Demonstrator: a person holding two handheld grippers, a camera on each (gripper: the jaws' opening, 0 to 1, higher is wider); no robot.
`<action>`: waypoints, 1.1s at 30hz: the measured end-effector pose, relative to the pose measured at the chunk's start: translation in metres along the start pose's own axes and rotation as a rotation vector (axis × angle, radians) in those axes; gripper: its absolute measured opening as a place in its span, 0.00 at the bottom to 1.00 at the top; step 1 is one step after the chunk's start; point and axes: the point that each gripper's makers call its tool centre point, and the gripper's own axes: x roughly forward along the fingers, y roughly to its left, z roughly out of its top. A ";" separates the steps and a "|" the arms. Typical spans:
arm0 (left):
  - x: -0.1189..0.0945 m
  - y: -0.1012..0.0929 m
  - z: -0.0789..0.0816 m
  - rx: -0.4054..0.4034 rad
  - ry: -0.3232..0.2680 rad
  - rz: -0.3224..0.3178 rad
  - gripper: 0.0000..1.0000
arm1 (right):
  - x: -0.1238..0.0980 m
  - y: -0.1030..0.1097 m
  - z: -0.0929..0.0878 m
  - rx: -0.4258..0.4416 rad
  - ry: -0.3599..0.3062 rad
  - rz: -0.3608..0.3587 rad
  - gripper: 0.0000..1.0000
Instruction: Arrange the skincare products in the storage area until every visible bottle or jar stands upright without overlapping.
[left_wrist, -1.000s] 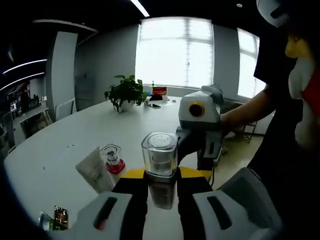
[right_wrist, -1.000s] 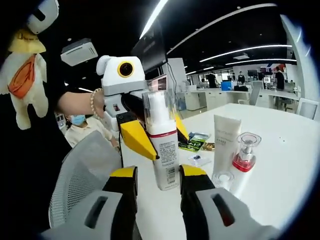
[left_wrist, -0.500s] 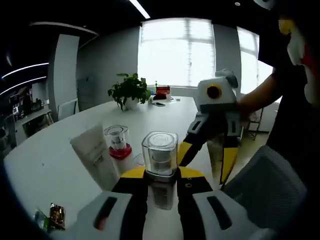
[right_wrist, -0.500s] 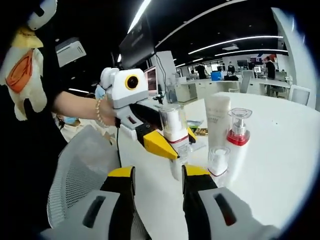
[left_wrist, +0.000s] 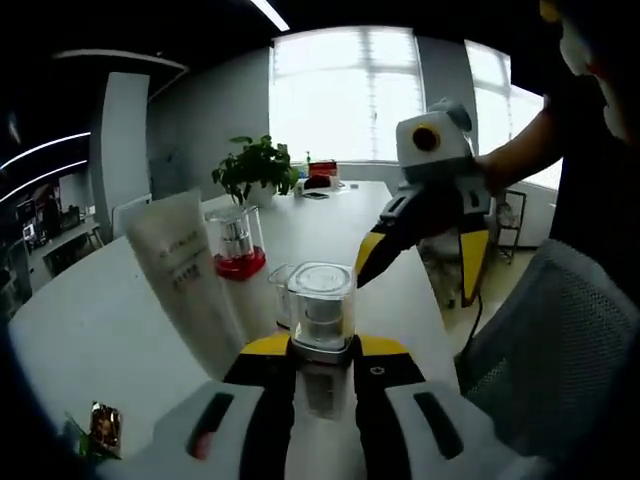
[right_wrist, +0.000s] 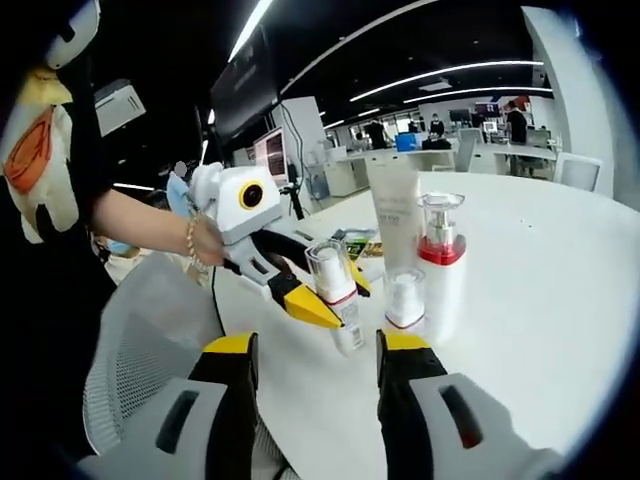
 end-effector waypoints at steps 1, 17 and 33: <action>0.001 0.000 -0.001 -0.002 -0.003 -0.005 0.16 | 0.000 -0.001 -0.001 0.003 0.001 -0.003 0.48; 0.016 0.014 -0.021 -0.032 -0.039 -0.040 0.16 | 0.000 -0.015 -0.013 0.061 0.021 -0.057 0.50; 0.021 0.023 -0.017 -0.040 -0.070 -0.050 0.17 | -0.005 -0.027 -0.012 0.130 -0.015 -0.106 0.49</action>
